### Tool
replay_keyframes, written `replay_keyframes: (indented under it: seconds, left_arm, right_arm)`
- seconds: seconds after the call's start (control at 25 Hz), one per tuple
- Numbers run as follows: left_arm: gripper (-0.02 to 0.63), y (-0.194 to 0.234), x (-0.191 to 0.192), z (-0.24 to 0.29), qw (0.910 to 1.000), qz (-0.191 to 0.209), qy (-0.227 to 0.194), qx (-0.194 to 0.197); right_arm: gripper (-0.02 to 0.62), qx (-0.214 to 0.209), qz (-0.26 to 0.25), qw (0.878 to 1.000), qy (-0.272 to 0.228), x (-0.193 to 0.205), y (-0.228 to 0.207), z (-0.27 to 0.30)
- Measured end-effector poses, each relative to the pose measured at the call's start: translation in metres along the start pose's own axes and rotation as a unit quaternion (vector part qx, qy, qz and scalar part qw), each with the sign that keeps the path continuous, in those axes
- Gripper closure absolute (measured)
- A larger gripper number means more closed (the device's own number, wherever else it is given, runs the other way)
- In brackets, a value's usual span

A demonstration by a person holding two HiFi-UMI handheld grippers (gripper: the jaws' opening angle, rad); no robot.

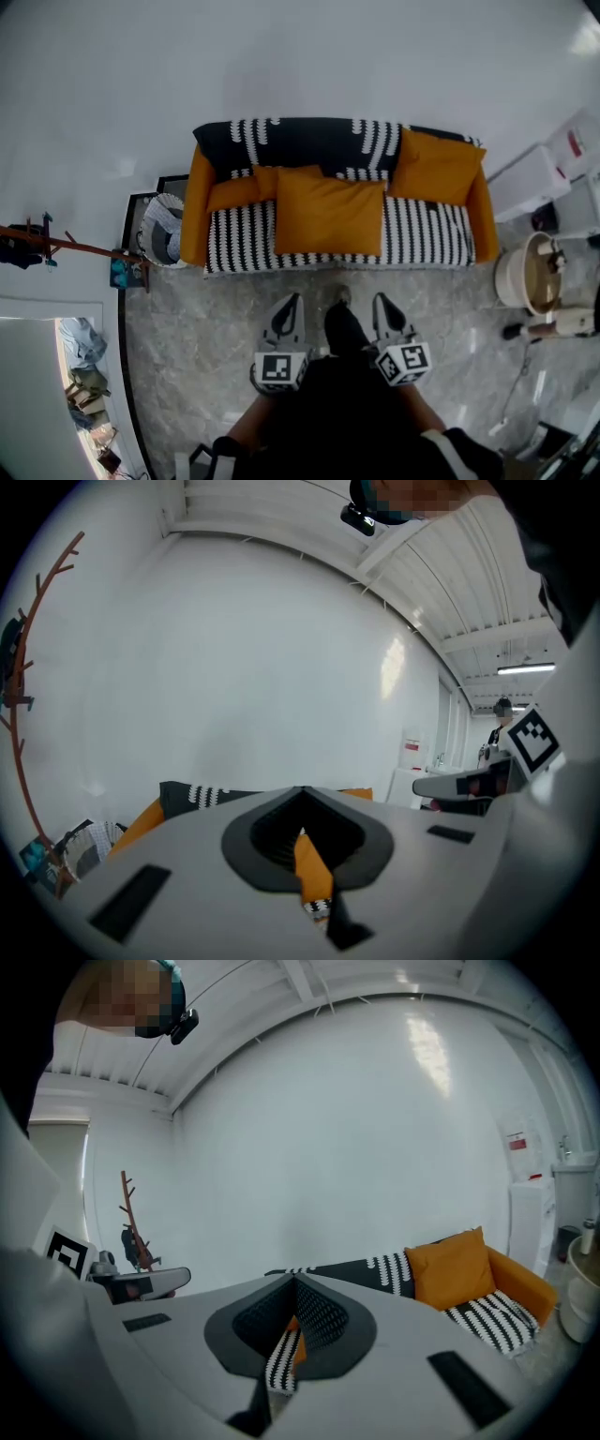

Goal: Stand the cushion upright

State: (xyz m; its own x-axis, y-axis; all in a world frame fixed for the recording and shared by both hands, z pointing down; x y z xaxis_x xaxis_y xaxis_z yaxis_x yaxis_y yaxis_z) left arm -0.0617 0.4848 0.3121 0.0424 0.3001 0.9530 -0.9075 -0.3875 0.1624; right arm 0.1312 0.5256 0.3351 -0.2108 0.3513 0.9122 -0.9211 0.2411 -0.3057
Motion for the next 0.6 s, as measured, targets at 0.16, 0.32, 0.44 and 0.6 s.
replay_keyframes:
  seconds: [0.16, 0.32, 0.44, 0.6]
  left_arm:
    - [0.607, -0.009, -0.01, 0.05, 0.9999, 0.001, 0.011, -0.007]
    - [0.607, -0.017, -0.019, 0.098, 0.9996, 0.002, 0.021, -0.019]
    - [0.607, -0.019, -0.026, 0.124, 0.9992, -0.002, 0.02, -0.034]
    - [0.607, -0.012, -0.038, 0.15, 0.9985, -0.004, 0.012, -0.053]
  right_arm:
    - [0.601, -0.003, 0.0, 1.0, 0.018, -0.019, -0.038, 0.031]
    - [0.601, -0.018, 0.0, 0.999, 0.026, -0.039, -0.072, 0.063]
    - [0.601, -0.029, 0.002, 0.999, 0.033, -0.047, -0.093, 0.084]
    - [0.601, -0.038, 0.007, 0.999, 0.035, -0.055, -0.115, 0.112]
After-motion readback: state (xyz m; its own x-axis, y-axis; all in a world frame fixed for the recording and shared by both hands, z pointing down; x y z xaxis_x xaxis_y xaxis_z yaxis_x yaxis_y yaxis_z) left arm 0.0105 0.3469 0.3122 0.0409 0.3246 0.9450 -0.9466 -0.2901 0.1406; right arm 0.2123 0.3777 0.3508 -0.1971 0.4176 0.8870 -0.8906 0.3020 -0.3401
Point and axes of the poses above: the fingertips, and each gripper's own axes: z forward along the fingers, y to its left, x out of its underside, the point moved 1 cm from there along -z, backward along the fingers, and after that the axes turned 5 degrees about -x, right-handed, at the moved point
